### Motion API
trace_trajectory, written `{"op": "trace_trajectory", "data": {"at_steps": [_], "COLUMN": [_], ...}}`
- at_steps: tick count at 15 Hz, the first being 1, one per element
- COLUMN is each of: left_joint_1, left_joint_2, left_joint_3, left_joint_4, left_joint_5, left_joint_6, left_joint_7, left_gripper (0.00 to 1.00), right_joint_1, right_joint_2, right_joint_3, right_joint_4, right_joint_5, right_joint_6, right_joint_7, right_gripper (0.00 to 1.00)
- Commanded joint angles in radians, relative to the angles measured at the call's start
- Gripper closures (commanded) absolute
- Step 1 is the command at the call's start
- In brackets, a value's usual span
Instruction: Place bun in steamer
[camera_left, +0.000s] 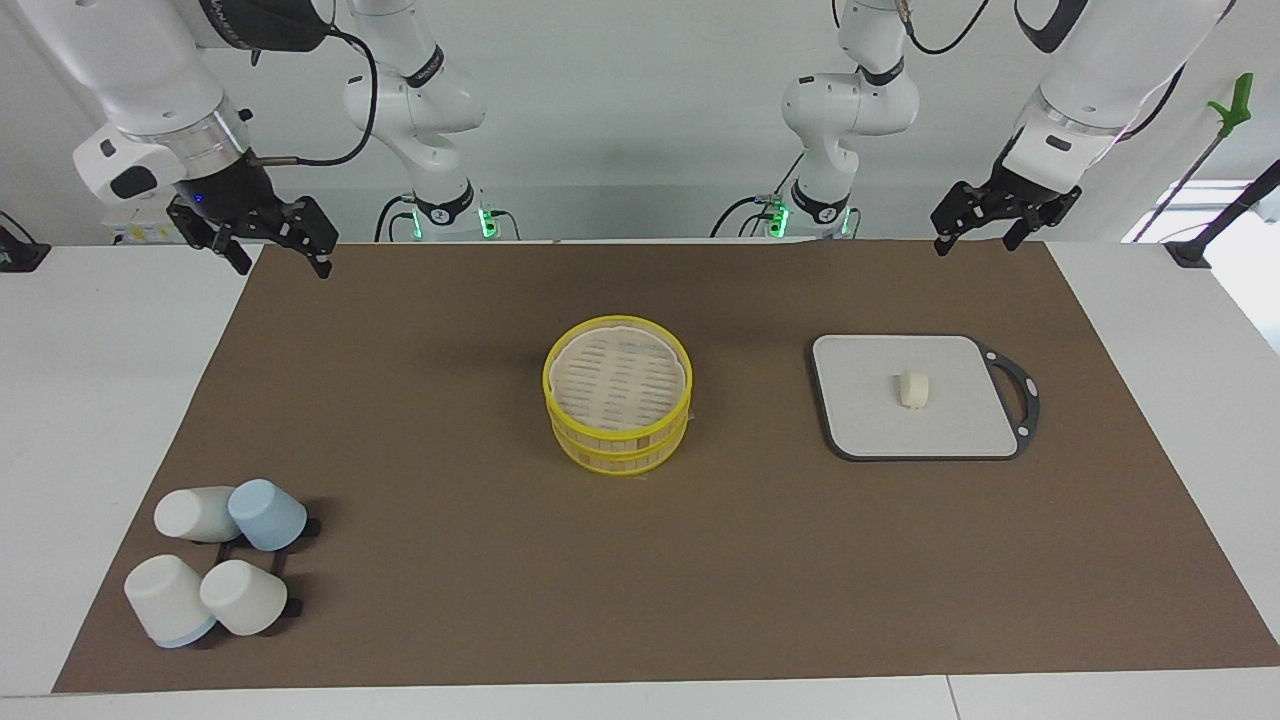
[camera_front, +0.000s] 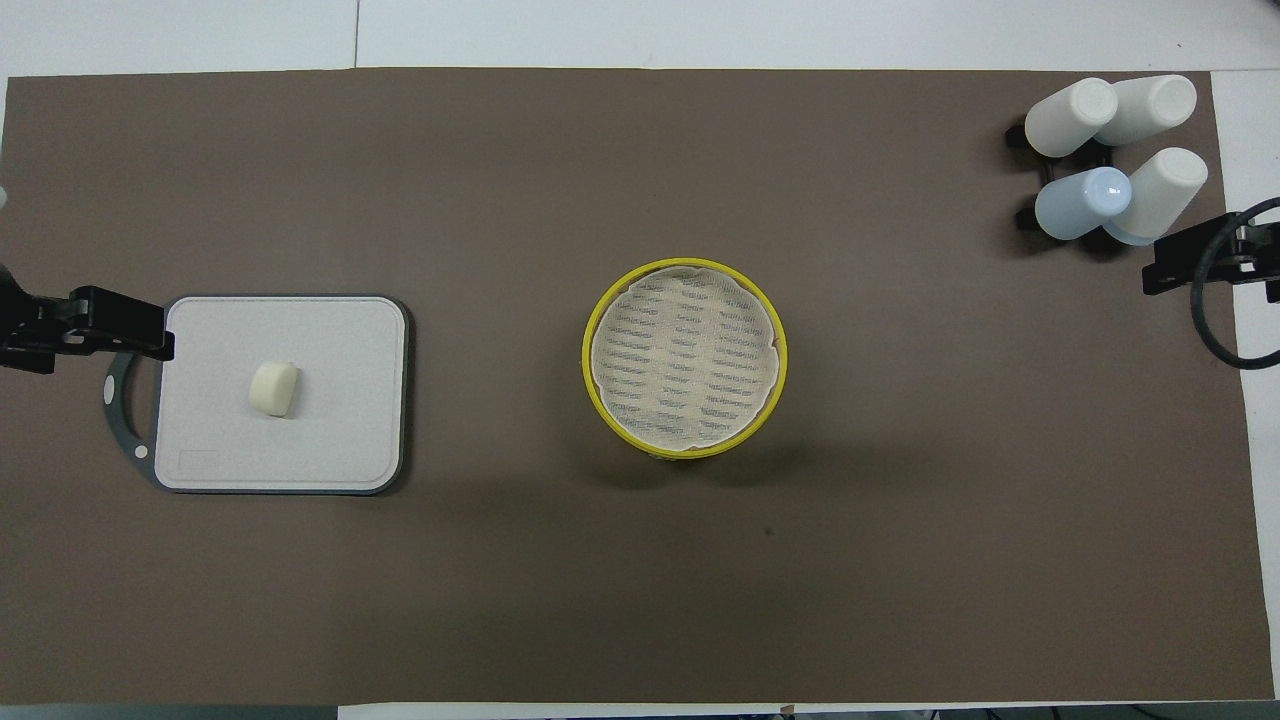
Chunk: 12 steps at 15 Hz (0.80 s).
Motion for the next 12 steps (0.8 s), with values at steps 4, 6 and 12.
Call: {"op": "trace_trajectory", "data": {"at_steps": [4, 6, 12], "left_joint_1": [-0.007, -0.006, -0.003], "left_joint_2": [-0.005, -0.026, -0.057], "left_joint_3": [0.010, 0.010, 0.010], "left_joint_4": [0.009, -0.038, -0.104], "left_joint_5": [-0.005, -0.007, -0.007], "left_joint_6": [-0.009, 0.030, 0.070], "left_joint_7": [0.013, 0.013, 0.019], "left_gripper": [0.00, 0.00, 0.00], "right_joint_1": [-0.010, -0.001, 0.029], "right_joint_2": [-0.005, -0.009, -0.016], "right_joint_3": [0.007, 0.007, 0.014], "right_joint_4": [-0.013, -0.012, -0.015], "right_joint_5": [0.002, 0.002, 0.020], "right_joint_6": [0.005, 0.006, 0.003], "right_joint_7": [-0.014, -0.016, -0.022], "right_gripper": [0.00, 0.00, 0.00]}}
